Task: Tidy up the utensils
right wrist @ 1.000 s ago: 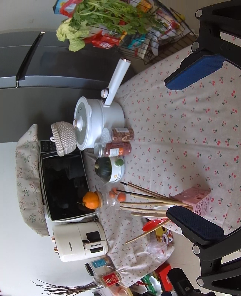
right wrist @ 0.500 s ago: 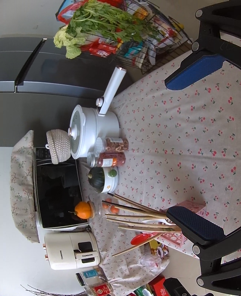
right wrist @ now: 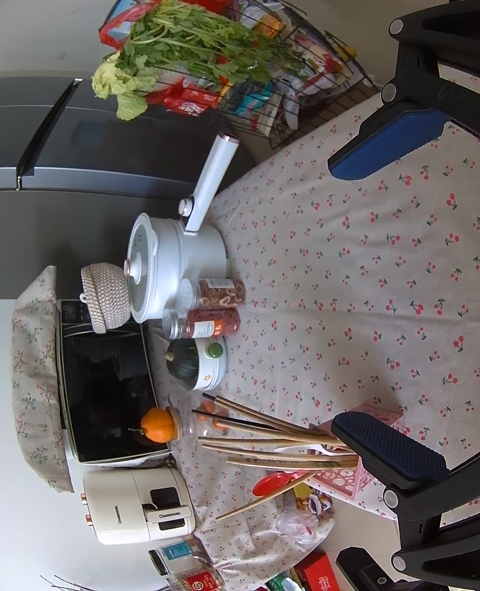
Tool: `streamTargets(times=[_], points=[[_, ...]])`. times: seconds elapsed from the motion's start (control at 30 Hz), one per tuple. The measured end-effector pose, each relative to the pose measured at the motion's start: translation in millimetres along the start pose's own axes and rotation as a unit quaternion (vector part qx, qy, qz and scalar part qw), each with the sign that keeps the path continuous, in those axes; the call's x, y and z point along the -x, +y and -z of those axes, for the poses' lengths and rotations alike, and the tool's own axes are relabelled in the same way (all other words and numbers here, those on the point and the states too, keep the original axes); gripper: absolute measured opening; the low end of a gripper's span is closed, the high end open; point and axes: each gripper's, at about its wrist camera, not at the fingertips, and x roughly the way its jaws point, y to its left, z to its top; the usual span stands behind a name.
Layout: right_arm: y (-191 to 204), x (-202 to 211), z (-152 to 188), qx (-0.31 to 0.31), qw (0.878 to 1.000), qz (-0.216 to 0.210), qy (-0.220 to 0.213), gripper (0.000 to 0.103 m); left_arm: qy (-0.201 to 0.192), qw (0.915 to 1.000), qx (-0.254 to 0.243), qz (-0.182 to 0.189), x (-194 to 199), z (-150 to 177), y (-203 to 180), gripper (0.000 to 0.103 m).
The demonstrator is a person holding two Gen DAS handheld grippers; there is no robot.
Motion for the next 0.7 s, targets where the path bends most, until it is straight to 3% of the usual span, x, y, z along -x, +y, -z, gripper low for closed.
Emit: streamTargets(times=[0.7], points=[[-1.1, -0.6, -0.6, -0.004, 1.0, -0.001, 0.003, 0.103, 0.002, 1.0, 0.0, 0.003, -0.8, 1.1, -0.7, 0.103]])
